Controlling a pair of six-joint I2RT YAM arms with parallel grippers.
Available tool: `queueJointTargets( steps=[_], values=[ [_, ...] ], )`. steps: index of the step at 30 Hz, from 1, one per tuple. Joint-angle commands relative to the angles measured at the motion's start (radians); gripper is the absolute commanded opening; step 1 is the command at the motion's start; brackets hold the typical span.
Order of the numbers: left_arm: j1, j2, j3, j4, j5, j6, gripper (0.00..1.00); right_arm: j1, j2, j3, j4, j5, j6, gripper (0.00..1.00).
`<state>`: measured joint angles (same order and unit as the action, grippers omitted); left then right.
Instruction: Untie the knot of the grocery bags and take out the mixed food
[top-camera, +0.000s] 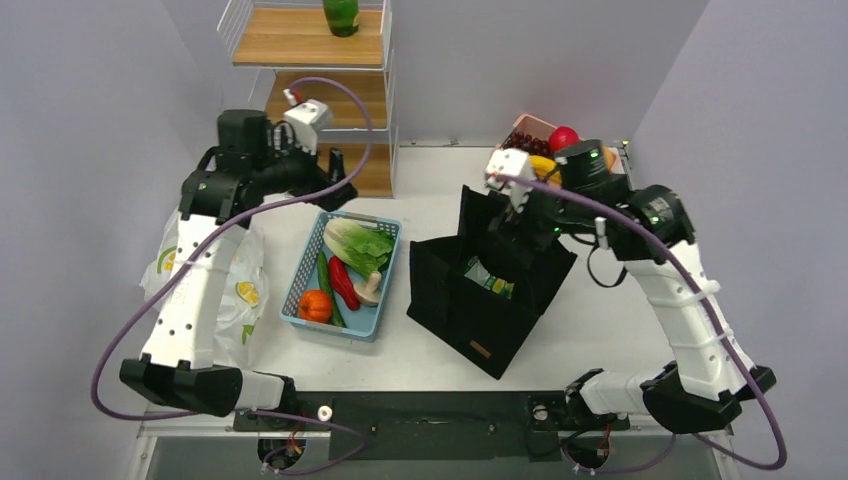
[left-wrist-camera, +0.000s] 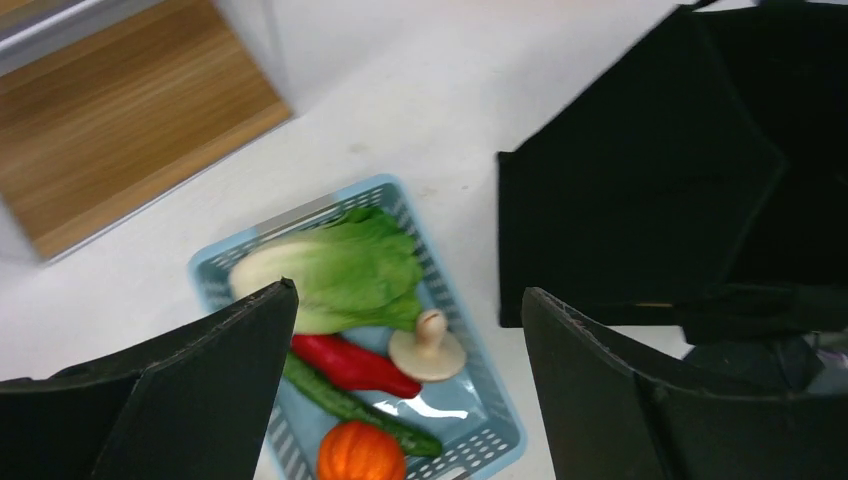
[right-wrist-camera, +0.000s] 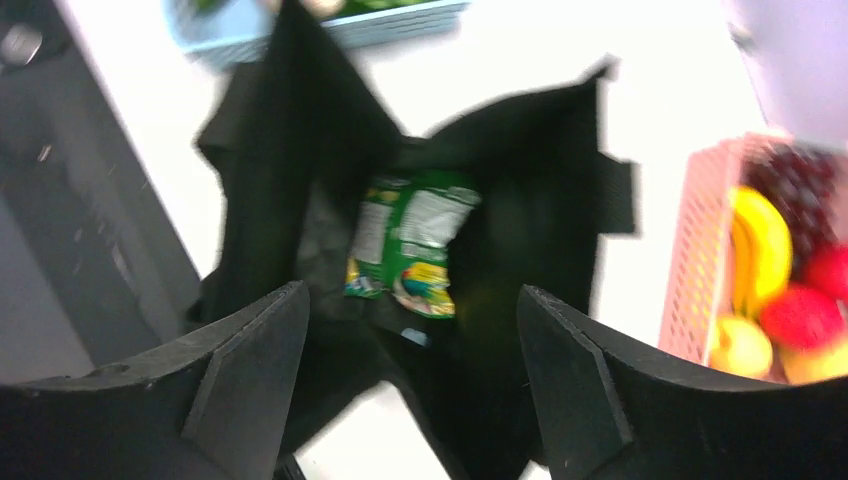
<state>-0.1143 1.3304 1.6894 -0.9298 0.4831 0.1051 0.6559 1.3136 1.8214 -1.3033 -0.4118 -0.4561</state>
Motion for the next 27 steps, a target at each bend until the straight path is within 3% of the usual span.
queueJointTargets(
  steps=[1,7,14,17,21,24,27],
  values=[
    [-0.195,0.087,0.113,0.066,0.022,-0.053,0.82,-0.198,-0.057,0.040,0.057,-0.038,0.134,0.71],
    [-0.415,0.208,0.246,0.124,-0.045,0.030,0.82,-0.293,-0.167,-0.126,0.153,0.212,0.223,0.72],
    [-0.441,0.357,0.447,0.114,0.044,0.075,0.82,-0.307,-0.161,-0.267,0.112,0.290,0.199,0.74],
    [-0.439,0.341,0.418,0.150,0.048,0.068,0.82,-0.340,-0.132,-0.280,0.133,0.303,0.199,0.69],
    [-0.435,0.239,0.264,0.274,0.025,0.038,0.82,-0.363,-0.053,-0.214,0.148,0.264,0.203,0.60],
    [-0.400,0.176,0.156,0.374,0.023,-0.046,0.82,-0.366,0.008,-0.149,0.149,0.222,0.202,0.38],
    [-0.373,0.136,0.136,0.376,0.072,-0.041,0.82,-0.366,0.074,-0.102,0.142,0.189,0.181,0.26]
  ],
)
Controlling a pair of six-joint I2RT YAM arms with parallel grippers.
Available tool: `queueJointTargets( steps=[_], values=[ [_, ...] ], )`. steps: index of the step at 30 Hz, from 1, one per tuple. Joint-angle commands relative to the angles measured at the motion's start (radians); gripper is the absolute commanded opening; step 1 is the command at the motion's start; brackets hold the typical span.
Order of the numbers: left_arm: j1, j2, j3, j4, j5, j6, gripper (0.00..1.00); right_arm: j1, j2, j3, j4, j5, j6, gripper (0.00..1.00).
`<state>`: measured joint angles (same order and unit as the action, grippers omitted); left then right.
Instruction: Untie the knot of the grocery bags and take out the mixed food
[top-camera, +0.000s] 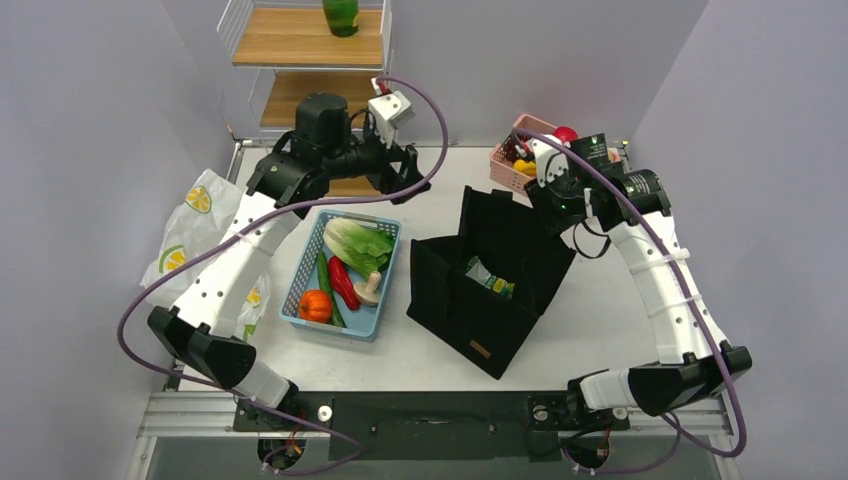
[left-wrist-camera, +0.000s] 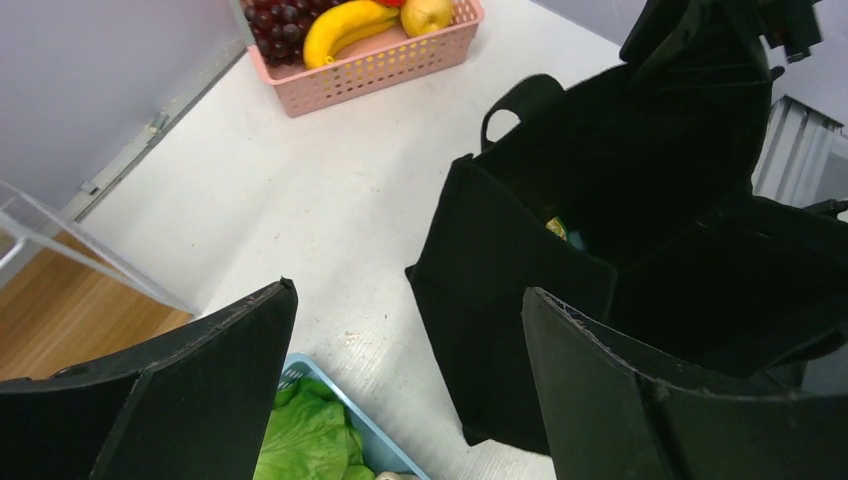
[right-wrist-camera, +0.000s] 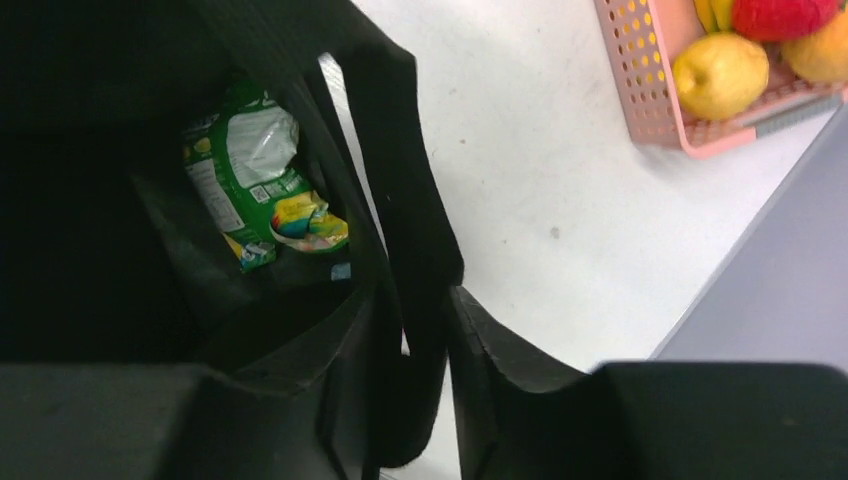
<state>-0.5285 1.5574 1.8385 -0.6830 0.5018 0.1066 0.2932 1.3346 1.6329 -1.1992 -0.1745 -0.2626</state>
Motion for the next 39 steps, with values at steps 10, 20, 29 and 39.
queueJointTargets(
  steps=[10,20,29,39],
  values=[
    [0.078,-0.216,-0.059,0.021,0.241,0.225,0.83,0.035,0.147,0.342,-0.021,-0.334,-0.108,0.00],
    [-0.148,-0.320,-0.155,0.178,-0.032,0.282,0.83,0.191,-0.031,0.258,0.197,-0.391,-0.060,0.00],
    [-0.426,-0.338,-0.308,0.332,-0.389,0.117,0.83,0.230,-0.121,0.077,0.410,-0.364,0.023,0.00],
    [-0.547,-0.315,-0.418,0.467,-0.817,0.265,0.82,0.252,-0.202,-0.018,0.481,-0.336,0.021,0.00]
  ],
)
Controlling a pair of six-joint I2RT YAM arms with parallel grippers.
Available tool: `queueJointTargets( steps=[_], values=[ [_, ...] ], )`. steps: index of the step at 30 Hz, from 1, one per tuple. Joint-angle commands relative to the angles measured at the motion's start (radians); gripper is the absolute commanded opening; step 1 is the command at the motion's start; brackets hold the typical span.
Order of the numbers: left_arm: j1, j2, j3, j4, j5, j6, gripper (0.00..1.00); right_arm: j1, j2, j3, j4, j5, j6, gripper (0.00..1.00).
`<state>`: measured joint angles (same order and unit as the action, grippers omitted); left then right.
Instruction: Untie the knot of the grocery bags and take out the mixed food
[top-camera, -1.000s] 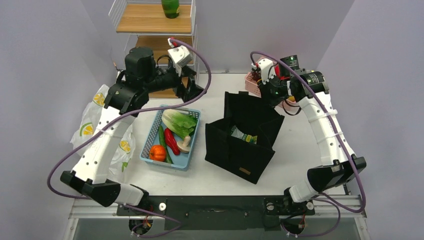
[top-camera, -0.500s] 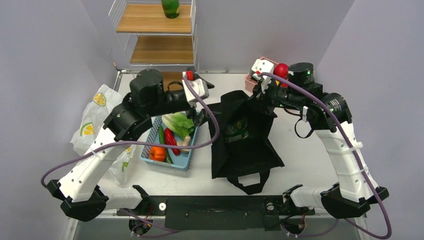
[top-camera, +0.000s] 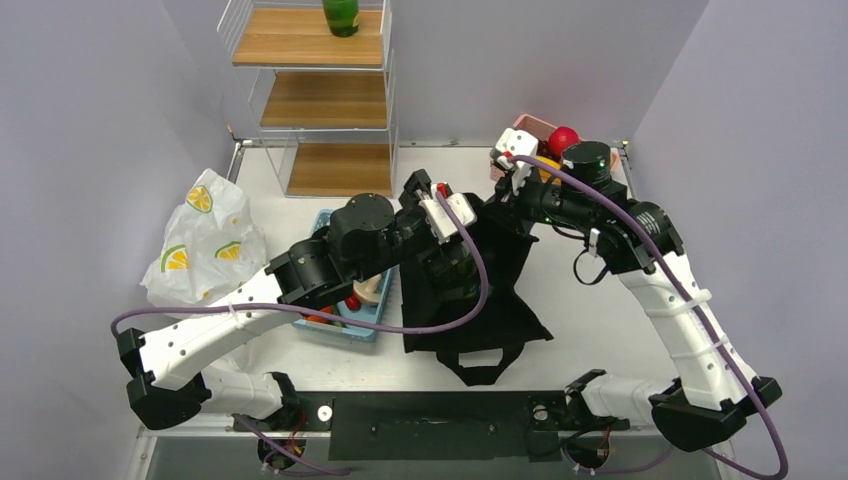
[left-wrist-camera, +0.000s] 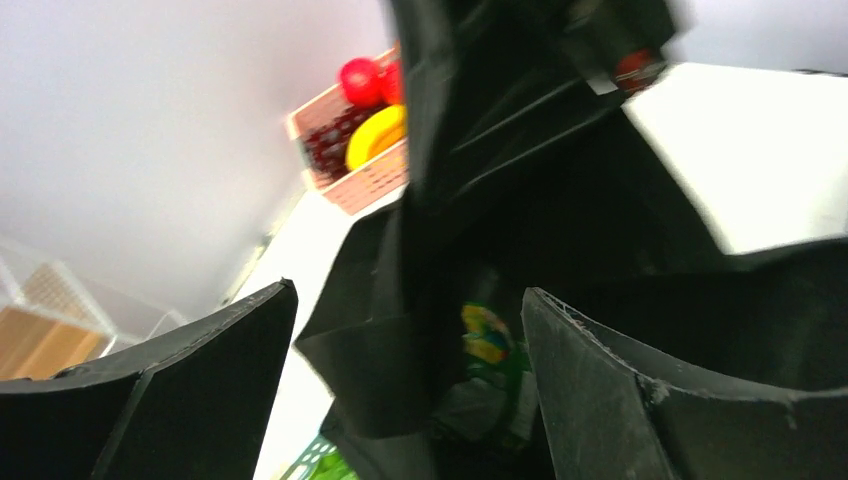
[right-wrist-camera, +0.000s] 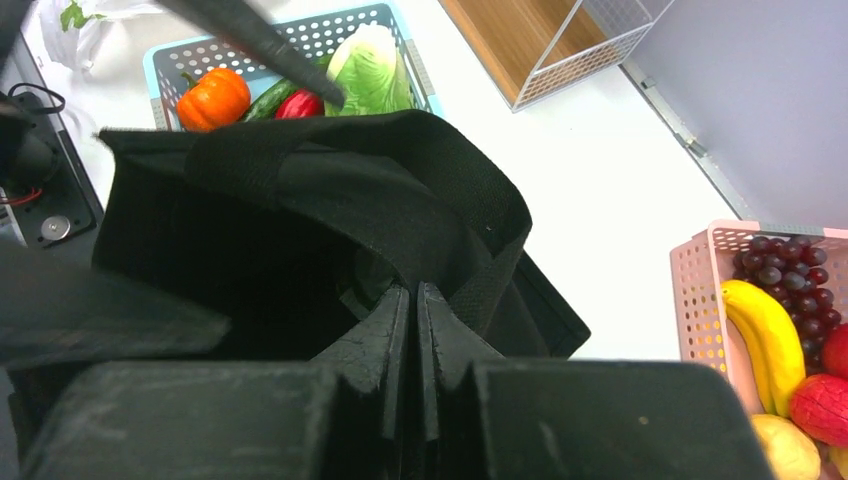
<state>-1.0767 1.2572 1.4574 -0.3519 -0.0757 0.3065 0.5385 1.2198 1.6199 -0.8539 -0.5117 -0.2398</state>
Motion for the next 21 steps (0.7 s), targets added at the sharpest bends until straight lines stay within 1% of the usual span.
queueJointTargets(
  steps=[1,4,6,7,8,9,10,11,12,15,18,20,21],
  values=[
    [0.011,-0.019,-0.054,0.138,-0.255,0.073,0.80,0.007,-0.096,-0.019,0.139,-0.001,-0.005,0.00],
    [0.035,-0.038,-0.085,0.103,-0.232,0.097,0.76,0.007,-0.138,-0.049,0.155,-0.040,-0.019,0.00],
    [0.042,-0.043,-0.105,0.062,-0.211,0.105,0.69,0.007,-0.156,-0.070,0.180,-0.060,-0.019,0.00],
    [0.049,-0.045,-0.113,0.026,-0.182,0.092,0.58,0.006,-0.162,-0.079,0.194,-0.067,-0.019,0.00],
    [0.055,-0.049,-0.116,0.003,-0.158,0.084,0.49,0.006,-0.171,-0.083,0.205,-0.077,-0.021,0.00],
    [0.065,-0.053,-0.119,-0.029,-0.110,0.064,0.28,0.007,-0.175,-0.091,0.210,-0.079,-0.023,0.00],
    [0.068,-0.063,-0.121,-0.039,-0.092,0.050,0.18,0.007,-0.182,-0.096,0.216,-0.077,-0.025,0.00],
    [0.070,-0.067,-0.123,-0.051,-0.059,0.024,0.03,0.007,-0.184,-0.104,0.217,-0.073,-0.025,0.00],
    [0.071,-0.072,-0.120,-0.056,-0.044,0.009,0.00,0.006,-0.186,-0.106,0.219,-0.059,-0.024,0.00],
    [0.095,-0.062,-0.066,-0.085,0.030,-0.102,0.00,-0.007,-0.191,-0.104,0.224,-0.020,-0.007,0.01],
    [0.178,-0.023,0.019,-0.119,0.121,-0.217,0.00,-0.045,-0.201,-0.085,0.232,-0.011,0.040,0.08],
    [0.226,-0.003,0.051,-0.140,0.181,-0.306,0.00,-0.103,-0.213,-0.087,0.229,-0.001,0.055,0.15],
    [0.240,0.009,0.056,-0.149,0.189,-0.362,0.00,-0.120,-0.222,-0.089,0.229,0.020,0.058,0.26]
  ],
)
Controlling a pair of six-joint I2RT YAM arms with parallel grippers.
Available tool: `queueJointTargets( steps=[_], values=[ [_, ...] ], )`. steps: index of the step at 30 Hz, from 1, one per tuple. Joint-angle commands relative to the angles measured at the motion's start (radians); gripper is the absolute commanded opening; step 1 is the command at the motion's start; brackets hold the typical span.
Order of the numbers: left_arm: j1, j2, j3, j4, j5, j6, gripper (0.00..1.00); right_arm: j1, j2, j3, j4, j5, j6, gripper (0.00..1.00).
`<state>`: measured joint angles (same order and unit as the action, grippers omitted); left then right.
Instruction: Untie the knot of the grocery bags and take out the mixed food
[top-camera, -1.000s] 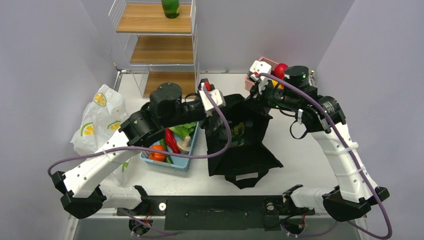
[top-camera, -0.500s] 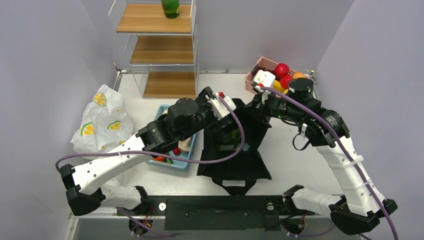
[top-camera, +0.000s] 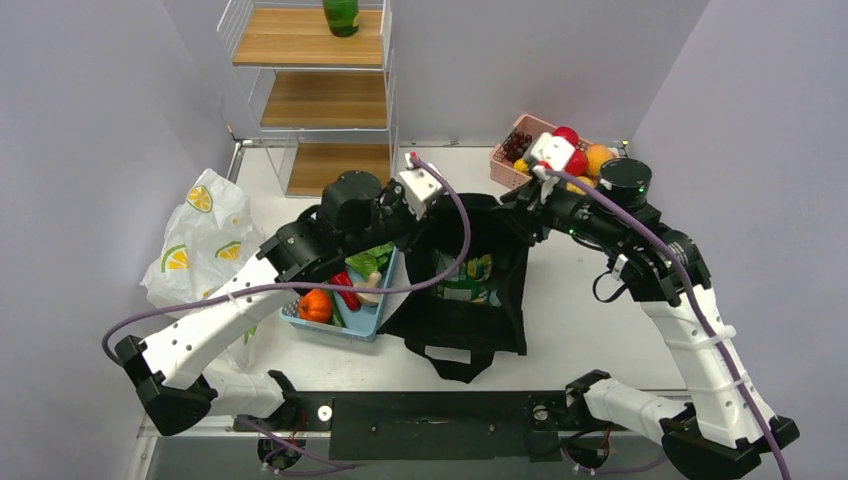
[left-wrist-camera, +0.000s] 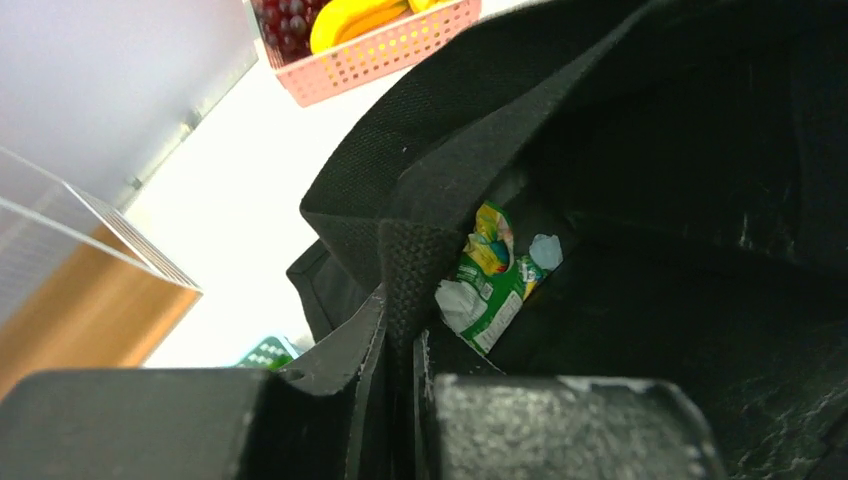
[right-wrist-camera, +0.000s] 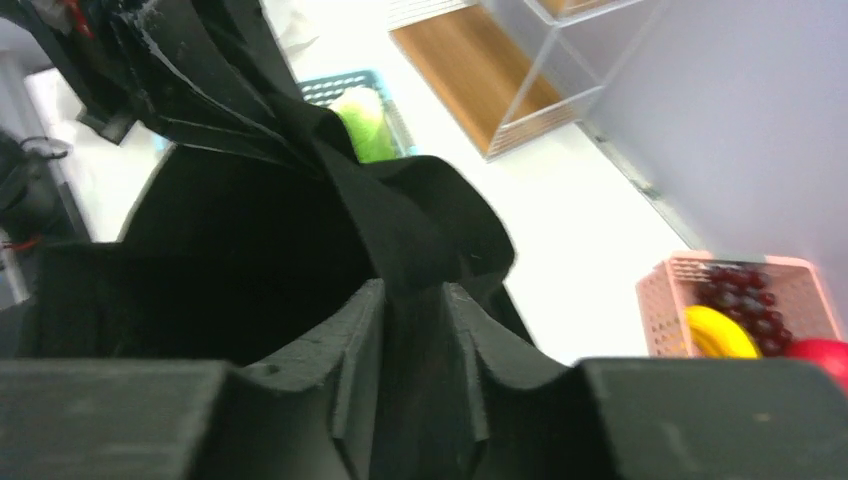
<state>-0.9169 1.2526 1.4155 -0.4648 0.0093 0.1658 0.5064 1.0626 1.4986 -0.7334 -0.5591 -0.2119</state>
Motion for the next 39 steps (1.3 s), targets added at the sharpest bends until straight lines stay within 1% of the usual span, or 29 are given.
queueJointTargets(
  steps=[1,2,3,4,5,7,8,9,10,11,12,13,14,16,17,18,19,22,24,26,28,32,35,37,39],
  values=[
    [0.110,0.019,0.101,-0.038,0.119,-0.251,0.00,-0.134,-0.066,0.038,0.108,0.070,0.029,0.34],
    [0.127,0.030,0.101,-0.041,0.129,-0.307,0.00,-0.158,-0.061,0.049,0.107,0.064,0.028,0.48],
    [0.157,0.036,0.104,-0.044,0.153,-0.333,0.00,-0.199,-0.053,0.091,0.105,0.056,0.028,0.53],
    [0.170,0.047,0.106,-0.045,0.165,-0.381,0.00,-0.212,-0.034,0.120,0.096,0.038,0.031,0.59],
    [0.184,0.051,0.108,-0.041,0.170,-0.401,0.00,-0.223,-0.024,0.182,0.089,0.028,0.034,0.60],
    [0.186,0.057,0.114,-0.031,0.151,-0.439,0.00,-0.220,-0.004,0.246,0.062,-0.043,0.058,0.62],
    [0.186,0.060,0.117,-0.029,0.147,-0.449,0.00,-0.210,-0.002,0.257,0.047,-0.083,0.086,0.63],
    [0.186,0.064,0.128,-0.034,0.134,-0.458,0.00,-0.163,-0.003,0.261,0.039,-0.086,0.098,0.64],
    [0.186,0.075,0.136,-0.041,0.125,-0.462,0.00,-0.127,-0.007,0.249,0.014,-0.058,0.102,0.64],
    [0.187,0.080,0.152,-0.057,0.113,-0.471,0.00,-0.037,-0.009,0.238,-0.001,-0.016,0.089,0.63],
    [0.188,0.088,0.165,-0.064,0.109,-0.474,0.00,0.009,-0.019,0.207,-0.023,0.007,0.054,0.61],
    [0.188,0.091,0.169,-0.072,0.108,-0.477,0.00,0.108,-0.029,0.185,-0.029,0.059,0.009,0.58],
    [0.188,0.097,0.177,-0.075,0.112,-0.478,0.00,0.153,-0.030,0.145,-0.044,0.088,-0.020,0.56],
    [0.189,0.102,0.186,-0.082,0.138,-0.477,0.00,0.322,-0.014,0.100,-0.090,0.194,-0.119,0.52],
    [0.189,0.103,0.188,-0.083,0.159,-0.476,0.00,0.351,-0.003,0.086,-0.102,0.285,-0.169,0.48],
    [0.189,0.104,0.192,-0.084,0.175,-0.471,0.00,0.399,0.023,0.066,-0.122,0.324,-0.193,0.47],
    [0.189,0.102,0.194,-0.086,0.182,-0.460,0.00,0.417,0.050,0.062,-0.137,0.391,-0.249,0.46],
    [0.203,0.098,0.204,-0.095,0.228,-0.437,0.00,0.500,0.088,0.049,-0.220,0.503,-0.346,0.44],
    [0.215,0.096,0.206,-0.108,0.265,-0.417,0.00,0.535,0.095,0.014,-0.251,0.566,-0.406,0.45],
    [0.227,0.093,0.196,-0.110,0.312,-0.396,0.00,0.560,0.102,-0.026,-0.289,0.663,-0.451,0.45],
    [0.233,0.090,0.189,-0.119,0.343,-0.383,0.00,0.564,0.119,-0.060,-0.334,0.740,-0.469,0.45],
    [0.253,0.104,0.194,-0.152,0.402,-0.372,0.00,0.549,0.117,-0.165,-0.417,0.831,-0.522,0.46],
    [0.272,0.107,0.195,-0.162,0.434,-0.358,0.00,0.531,0.119,-0.239,-0.491,0.851,-0.531,0.47],
    [0.286,0.107,0.191,-0.164,0.447,-0.342,0.00,0.512,0.141,-0.239,-0.529,0.835,-0.516,0.49],
    [0.300,0.108,0.186,-0.160,0.473,-0.328,0.00,0.481,0.164,-0.220,-0.536,0.796,-0.493,0.52]
  ],
)
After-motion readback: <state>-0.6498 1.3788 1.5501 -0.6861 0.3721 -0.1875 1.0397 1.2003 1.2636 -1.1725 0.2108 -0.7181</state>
